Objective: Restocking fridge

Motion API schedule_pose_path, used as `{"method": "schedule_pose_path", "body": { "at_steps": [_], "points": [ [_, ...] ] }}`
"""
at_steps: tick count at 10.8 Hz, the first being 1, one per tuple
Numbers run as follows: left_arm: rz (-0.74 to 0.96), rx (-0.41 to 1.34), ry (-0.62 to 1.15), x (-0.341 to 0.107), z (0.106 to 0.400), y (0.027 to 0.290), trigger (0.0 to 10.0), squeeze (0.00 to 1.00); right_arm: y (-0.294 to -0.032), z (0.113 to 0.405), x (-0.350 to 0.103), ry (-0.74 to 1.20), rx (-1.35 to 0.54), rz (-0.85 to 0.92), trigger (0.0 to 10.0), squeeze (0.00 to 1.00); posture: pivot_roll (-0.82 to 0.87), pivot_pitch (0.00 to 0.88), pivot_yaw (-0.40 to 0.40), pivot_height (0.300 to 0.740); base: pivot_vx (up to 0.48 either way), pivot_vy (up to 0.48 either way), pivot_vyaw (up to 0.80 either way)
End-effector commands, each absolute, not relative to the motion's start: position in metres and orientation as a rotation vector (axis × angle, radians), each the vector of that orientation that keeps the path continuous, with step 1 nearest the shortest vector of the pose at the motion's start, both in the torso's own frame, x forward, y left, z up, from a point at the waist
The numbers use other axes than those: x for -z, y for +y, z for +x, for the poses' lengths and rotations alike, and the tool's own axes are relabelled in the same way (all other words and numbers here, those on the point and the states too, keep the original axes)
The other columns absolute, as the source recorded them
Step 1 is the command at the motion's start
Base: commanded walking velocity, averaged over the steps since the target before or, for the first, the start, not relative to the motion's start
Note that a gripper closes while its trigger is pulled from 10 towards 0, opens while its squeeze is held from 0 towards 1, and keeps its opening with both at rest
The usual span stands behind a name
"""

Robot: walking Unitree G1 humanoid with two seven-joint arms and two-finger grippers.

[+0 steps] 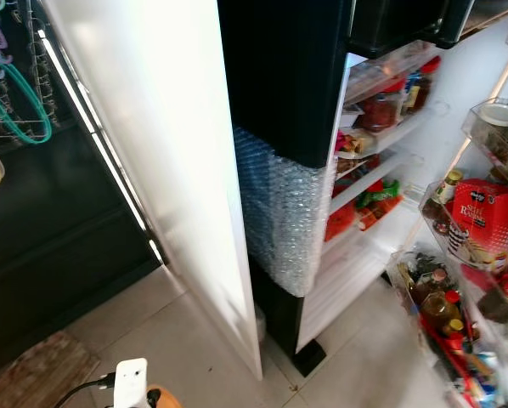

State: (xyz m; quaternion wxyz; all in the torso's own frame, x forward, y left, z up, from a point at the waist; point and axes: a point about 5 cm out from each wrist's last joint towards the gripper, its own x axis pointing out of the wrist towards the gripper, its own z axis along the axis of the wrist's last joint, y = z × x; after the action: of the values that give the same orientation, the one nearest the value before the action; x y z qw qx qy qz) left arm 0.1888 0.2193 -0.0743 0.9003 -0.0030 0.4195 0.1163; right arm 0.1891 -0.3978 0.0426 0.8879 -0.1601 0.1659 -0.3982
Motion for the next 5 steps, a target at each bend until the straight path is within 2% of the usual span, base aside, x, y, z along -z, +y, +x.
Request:
{"method": "schedule_pose_path", "body": {
  "at_steps": [1,2,4,5],
  "points": [
    [-0.012,-0.232,0.947,0.084,0.172,0.215,10.0,0.00,-0.396,0.180,-0.031,0.402,0.848,-0.311,10.0,0.00,-0.20,0.046,0.058,0.740,0.000,0.000,0.00],
    [-0.012,-0.234,0.945,0.084,0.172,0.216,10.0,0.00,-0.388,0.180,-0.022,0.434,0.826,-0.291,10.0,0.00,-0.19,0.046,0.059,0.740,0.000,0.000,0.00],
    [-0.009,-0.238,0.940,0.083,0.174,0.218,10.0,0.00,-0.355,0.185,0.007,0.533,0.701,-0.204,10.0,0.00,-0.19,0.045,0.064,0.740,0.000,0.000,0.00],
    [-0.009,-0.239,0.939,0.083,0.174,0.219,10.0,0.00,-0.318,0.190,0.031,0.626,0.521,-0.114,10.0,0.00,-0.19,0.044,0.068,0.740,0.000,0.000,0.00]
  ]
}}
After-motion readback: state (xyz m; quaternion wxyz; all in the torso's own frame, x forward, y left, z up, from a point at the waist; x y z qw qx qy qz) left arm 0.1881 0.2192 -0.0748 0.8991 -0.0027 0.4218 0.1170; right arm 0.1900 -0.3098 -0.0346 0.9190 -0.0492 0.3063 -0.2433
